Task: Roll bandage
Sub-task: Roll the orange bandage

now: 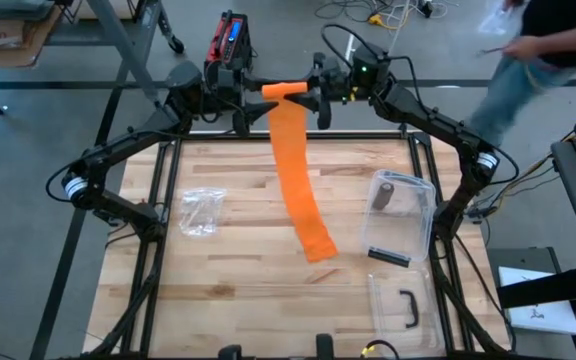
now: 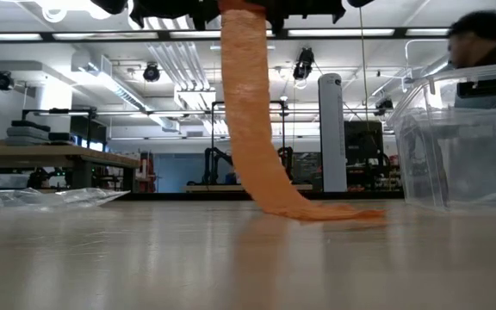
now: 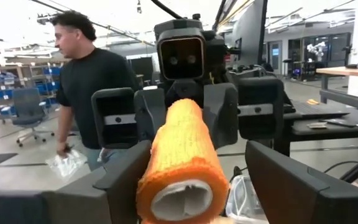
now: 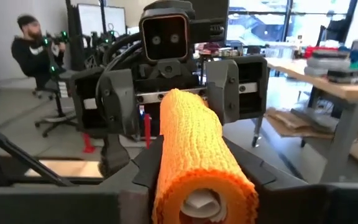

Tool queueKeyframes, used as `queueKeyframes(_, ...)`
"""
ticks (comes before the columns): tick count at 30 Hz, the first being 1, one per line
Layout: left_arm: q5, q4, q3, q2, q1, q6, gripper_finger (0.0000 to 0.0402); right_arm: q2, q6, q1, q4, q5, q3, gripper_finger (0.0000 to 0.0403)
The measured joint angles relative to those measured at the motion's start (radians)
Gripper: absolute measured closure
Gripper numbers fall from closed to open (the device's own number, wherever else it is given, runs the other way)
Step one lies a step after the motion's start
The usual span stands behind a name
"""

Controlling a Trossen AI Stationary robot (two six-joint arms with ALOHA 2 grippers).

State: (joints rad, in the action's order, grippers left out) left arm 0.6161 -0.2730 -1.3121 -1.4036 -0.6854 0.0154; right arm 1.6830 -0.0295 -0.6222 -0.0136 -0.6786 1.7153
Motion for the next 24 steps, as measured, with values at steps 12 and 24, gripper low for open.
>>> queueKeyframes(12, -0.012, -0.012, 0.000, -0.017, 0.002, -0.006, 0.0203, 0.001, -0.103, 0.020, -0.014, 0.002, 0.000, 0.0286)
queueKeyframes(24, -0.011, -0.012, 0.000, -0.018, 0.002, 0.046, 0.0290, 0.001, -0.051, 0.020, -0.003, 0.002, 0.000, 0.0286)
